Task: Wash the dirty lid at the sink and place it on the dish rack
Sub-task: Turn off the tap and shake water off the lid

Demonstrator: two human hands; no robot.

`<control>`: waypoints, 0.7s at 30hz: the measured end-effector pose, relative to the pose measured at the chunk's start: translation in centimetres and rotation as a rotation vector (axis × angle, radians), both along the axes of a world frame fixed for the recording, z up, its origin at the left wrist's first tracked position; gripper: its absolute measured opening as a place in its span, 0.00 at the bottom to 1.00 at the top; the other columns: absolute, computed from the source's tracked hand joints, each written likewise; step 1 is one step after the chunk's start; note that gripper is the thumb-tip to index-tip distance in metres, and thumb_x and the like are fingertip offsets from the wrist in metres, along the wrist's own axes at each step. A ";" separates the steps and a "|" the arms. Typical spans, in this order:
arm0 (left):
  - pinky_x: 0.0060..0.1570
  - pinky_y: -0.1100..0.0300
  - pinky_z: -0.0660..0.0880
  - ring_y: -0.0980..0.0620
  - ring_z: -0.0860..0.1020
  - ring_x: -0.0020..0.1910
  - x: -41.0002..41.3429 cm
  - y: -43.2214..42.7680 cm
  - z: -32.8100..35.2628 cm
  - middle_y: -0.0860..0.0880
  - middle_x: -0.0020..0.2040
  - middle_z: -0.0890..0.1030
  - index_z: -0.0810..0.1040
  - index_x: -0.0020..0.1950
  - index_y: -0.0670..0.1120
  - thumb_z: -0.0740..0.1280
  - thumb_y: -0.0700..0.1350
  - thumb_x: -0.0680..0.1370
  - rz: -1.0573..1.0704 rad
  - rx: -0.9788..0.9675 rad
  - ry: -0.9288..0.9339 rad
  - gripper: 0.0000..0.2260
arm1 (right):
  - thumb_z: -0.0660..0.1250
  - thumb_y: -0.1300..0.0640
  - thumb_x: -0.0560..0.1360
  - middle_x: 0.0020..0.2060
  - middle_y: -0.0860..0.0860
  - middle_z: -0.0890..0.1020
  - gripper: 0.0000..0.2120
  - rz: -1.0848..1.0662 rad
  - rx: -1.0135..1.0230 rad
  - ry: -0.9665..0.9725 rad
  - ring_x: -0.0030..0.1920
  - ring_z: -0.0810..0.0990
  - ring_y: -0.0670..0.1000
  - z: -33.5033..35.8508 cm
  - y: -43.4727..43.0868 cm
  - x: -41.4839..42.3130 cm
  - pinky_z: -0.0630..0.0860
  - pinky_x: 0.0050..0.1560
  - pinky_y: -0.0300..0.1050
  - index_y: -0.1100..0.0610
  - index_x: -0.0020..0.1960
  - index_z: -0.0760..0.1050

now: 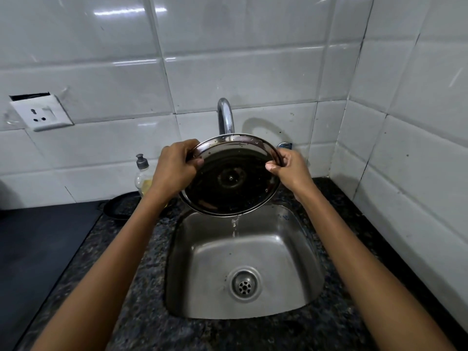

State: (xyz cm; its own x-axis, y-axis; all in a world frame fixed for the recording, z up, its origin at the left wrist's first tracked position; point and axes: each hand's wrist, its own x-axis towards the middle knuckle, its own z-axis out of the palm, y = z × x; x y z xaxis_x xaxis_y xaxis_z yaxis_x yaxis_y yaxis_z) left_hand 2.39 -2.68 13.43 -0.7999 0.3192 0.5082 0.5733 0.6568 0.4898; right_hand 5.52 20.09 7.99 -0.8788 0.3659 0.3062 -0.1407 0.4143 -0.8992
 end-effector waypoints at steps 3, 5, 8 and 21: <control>0.33 0.59 0.63 0.47 0.71 0.36 0.2 0.1 0.0 0.47 0.30 0.74 0.73 0.37 0.42 0.66 0.36 0.72 0.001 -0.002 0.019 0.05 | 0.67 0.66 0.71 0.44 0.55 0.83 0.09 0.000 0.002 0.004 0.51 0.81 0.56 0.1 0.0 0.1 0.76 0.59 0.58 0.56 0.48 0.79; 0.31 0.61 0.63 0.49 0.69 0.35 0.5 0.1 0.1 0.51 0.28 0.71 0.71 0.36 0.44 0.66 0.36 0.72 0.002 0.002 0.025 0.07 | 0.67 0.66 0.71 0.44 0.54 0.83 0.09 -0.008 -0.004 0.005 0.51 0.81 0.56 0.1 0.0 0.2 0.76 0.59 0.58 0.56 0.48 0.79; 0.32 0.57 0.63 0.46 0.71 0.36 0.6 0.2 0.3 0.46 0.31 0.73 0.73 0.37 0.43 0.66 0.36 0.72 0.002 0.007 0.027 0.06 | 0.67 0.67 0.71 0.44 0.54 0.83 0.09 -0.011 -0.013 0.007 0.51 0.81 0.56 0.3 0.0 0.3 0.76 0.59 0.57 0.57 0.49 0.79; 0.33 0.56 0.63 0.44 0.71 0.37 0.7 0.4 0.3 0.46 0.32 0.74 0.74 0.39 0.40 0.66 0.36 0.72 0.016 0.000 0.034 0.03 | 0.67 0.67 0.71 0.47 0.63 0.83 0.06 -0.023 0.004 -0.011 0.51 0.81 0.60 0.8 -0.1 0.7 0.76 0.59 0.58 0.59 0.47 0.78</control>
State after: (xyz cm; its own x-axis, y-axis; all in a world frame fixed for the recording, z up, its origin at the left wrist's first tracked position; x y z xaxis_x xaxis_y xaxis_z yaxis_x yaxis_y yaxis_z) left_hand 3.05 -2.31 13.74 -0.7875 0.3062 0.5349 0.5786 0.6662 0.4705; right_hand 6.25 20.03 8.84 -0.8736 0.3850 0.2976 -0.1209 0.4207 -0.8991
